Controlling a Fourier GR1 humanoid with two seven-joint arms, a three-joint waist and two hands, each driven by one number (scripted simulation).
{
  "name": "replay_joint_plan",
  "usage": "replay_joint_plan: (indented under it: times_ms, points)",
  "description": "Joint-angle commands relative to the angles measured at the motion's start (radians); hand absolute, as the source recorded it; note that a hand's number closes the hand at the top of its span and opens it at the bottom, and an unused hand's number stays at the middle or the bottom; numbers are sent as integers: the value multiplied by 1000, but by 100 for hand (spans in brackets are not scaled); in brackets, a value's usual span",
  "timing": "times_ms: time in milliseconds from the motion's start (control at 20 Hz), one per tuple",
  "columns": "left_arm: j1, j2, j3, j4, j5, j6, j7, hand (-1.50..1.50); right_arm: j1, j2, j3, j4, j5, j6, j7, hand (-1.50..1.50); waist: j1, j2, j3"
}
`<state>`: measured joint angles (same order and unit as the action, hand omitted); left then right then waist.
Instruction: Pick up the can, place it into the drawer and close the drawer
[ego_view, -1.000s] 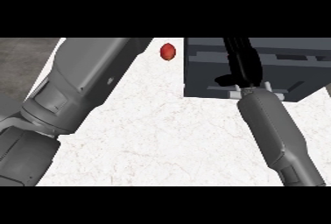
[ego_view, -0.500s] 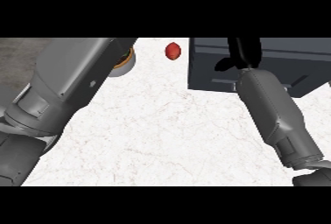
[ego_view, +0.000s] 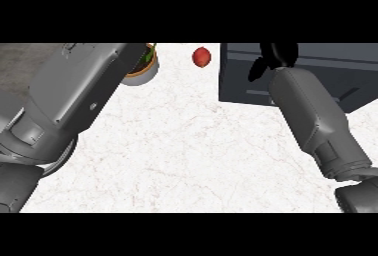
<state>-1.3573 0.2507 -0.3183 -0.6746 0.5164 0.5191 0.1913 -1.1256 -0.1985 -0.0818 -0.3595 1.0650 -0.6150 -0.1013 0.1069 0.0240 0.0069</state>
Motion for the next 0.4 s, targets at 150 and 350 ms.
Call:
replay_joint_plan:
  times_ms: [150,350]
  points:
    - [83,67,11,-92,5,-33,3,-150,-84,23,-108,-15,-126,-16,-119,-150,3,-4,-5]
    - [126,58,-18,-168,-8,-1,44,-150,-94,35,-127,1,-130,-51,-124,-150,12,-12,-5]
